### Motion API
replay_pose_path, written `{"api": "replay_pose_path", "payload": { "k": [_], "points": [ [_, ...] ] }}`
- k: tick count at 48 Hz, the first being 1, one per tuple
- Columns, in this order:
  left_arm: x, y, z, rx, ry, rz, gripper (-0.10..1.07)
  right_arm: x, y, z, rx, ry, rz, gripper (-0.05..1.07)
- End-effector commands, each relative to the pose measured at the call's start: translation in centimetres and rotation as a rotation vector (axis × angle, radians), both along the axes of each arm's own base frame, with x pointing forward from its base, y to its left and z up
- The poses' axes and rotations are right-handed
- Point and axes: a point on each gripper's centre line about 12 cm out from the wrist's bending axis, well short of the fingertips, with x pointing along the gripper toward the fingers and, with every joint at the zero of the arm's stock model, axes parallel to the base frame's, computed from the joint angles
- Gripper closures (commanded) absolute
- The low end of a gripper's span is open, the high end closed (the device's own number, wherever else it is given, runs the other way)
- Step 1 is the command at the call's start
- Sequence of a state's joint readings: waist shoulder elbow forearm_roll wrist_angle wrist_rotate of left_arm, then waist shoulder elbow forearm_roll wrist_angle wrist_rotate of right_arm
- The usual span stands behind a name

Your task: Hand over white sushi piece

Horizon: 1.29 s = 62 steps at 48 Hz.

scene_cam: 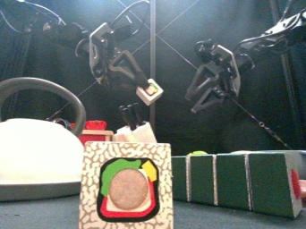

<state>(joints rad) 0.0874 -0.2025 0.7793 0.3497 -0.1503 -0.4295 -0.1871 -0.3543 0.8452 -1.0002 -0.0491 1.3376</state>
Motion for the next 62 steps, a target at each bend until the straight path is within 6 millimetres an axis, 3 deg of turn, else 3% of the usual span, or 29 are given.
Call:
{"api": "replay_pose_path", "payload": {
  "k": [1,25,38,46,62],
  "points": [
    [0.0,0.1,1.2,-0.001,-0.089,-0.016,0.37,1.0,0.5,1.6,0.005,-0.066,0.048,0.09],
    [0.0,-0.4,1.2,-0.009,-0.130,-0.042,0.37,5.8,1.9,1.0,-0.101,-0.057,0.241,0.10],
    [0.1,-0.4,0.7,-0.012,-0.117,-0.041,0.37,6.8,2.0,0.4,-0.103,-0.043,0.253,0.11],
    [0.2,-0.4,0.6,-0.011,-0.115,-0.042,0.37,7.1,2.0,0.3,-0.109,-0.042,0.264,0.19],
    [0.2,-0.3,0.3,-0.014,-0.107,-0.038,0.35,7.2,2.1,0.1,-0.108,-0.037,0.268,0.45]
  ]
}}
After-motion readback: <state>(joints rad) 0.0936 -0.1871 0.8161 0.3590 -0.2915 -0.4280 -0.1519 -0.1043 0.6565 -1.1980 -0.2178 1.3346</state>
